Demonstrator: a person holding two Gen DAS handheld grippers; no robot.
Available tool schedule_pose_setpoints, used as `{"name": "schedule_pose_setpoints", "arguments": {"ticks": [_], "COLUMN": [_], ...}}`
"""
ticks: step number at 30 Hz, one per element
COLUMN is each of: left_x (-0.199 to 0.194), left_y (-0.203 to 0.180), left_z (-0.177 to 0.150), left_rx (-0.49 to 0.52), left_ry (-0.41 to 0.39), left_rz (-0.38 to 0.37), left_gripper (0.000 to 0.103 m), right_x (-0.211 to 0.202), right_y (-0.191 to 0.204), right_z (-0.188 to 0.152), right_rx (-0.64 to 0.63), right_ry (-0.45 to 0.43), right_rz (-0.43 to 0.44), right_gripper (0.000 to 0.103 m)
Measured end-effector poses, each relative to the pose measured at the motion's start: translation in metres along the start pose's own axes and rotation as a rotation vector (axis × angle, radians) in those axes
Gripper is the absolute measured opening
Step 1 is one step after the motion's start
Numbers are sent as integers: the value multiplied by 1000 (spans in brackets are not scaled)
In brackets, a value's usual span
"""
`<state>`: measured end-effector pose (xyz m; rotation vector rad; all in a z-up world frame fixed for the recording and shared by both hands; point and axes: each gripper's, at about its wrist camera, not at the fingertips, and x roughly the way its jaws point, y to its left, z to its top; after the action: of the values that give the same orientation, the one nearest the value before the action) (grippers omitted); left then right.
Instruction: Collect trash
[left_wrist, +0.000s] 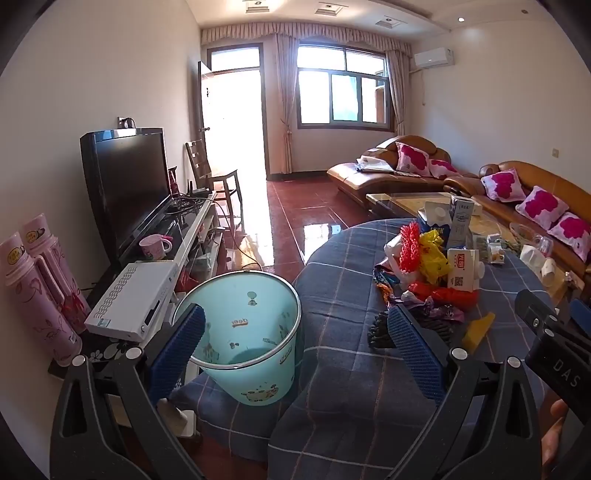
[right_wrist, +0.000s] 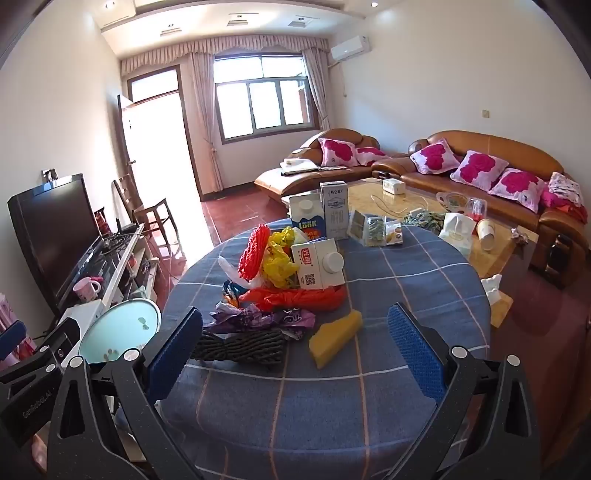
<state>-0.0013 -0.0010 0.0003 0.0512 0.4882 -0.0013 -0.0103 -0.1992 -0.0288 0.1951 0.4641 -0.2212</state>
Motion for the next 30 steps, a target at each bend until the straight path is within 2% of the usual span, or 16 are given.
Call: {"name": "schedule_pose_setpoints", "arguments": {"ticks": [8,30], "left_x": [1,-5], "left_y": [-1,-2], "left_z": [0,1], "left_rx": [-19,-14], "left_ry": [18,5], "left_rz": [-14,-30], "left_gripper": [97,97], "right_x": [-2,-4], "right_y": [0,-2], "right_z": [7,2], "right_rx": [6,19], "right_ry": [-1,-12], "right_rz": [-5,3], "right_gripper": [99,99]}}
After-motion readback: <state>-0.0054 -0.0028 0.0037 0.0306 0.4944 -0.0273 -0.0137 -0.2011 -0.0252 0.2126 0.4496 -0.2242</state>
